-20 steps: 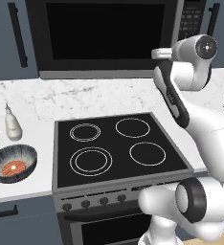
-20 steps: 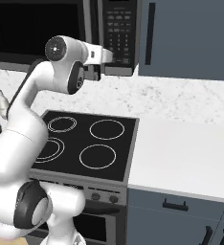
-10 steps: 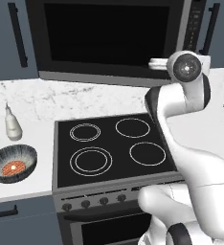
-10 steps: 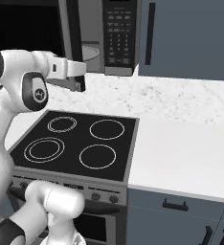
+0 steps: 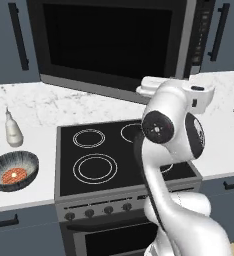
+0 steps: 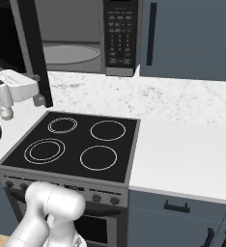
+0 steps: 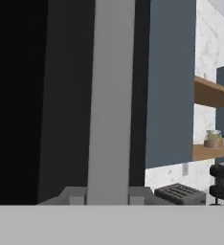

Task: Open the microwave, place the bowl with waffle inside the microwave, then close the microwave door and turn it on.

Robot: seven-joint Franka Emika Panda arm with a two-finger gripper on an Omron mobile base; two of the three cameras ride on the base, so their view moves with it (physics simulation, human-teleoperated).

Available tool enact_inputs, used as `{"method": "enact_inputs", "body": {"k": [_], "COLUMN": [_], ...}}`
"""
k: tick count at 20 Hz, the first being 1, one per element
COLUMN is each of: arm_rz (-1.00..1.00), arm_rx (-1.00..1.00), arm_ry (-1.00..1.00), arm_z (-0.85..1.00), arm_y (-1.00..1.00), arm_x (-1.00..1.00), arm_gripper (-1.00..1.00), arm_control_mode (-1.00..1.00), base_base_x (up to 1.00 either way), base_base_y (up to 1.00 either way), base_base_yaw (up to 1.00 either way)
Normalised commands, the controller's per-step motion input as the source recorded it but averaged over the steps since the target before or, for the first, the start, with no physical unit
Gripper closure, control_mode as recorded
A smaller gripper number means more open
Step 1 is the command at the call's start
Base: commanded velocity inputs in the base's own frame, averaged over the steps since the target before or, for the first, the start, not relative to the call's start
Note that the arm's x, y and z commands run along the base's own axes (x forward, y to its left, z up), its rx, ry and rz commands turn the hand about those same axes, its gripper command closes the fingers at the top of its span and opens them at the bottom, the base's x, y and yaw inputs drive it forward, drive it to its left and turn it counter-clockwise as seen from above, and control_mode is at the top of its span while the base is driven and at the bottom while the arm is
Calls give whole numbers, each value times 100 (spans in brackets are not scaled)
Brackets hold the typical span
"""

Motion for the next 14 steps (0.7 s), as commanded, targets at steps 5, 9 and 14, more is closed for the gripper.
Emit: {"method": "enact_inputs", "body": {"k": [5, 9, 14], "arm_rz": [-20, -27, -32], "arm_rx": [-17, -18, -13], "arm_ry": [-9, 0, 7], "arm_z": [-13, -19, -20], "arm_y": [95, 100, 92], "arm_x": [-100, -57, -2], "arm_gripper": [100, 100, -100], "arm_control_mode": [-100, -100, -100], "base_base_x": [0, 0, 0], "base_base_y": [0, 0, 0], "base_base_yaw": [0, 0, 0]}}
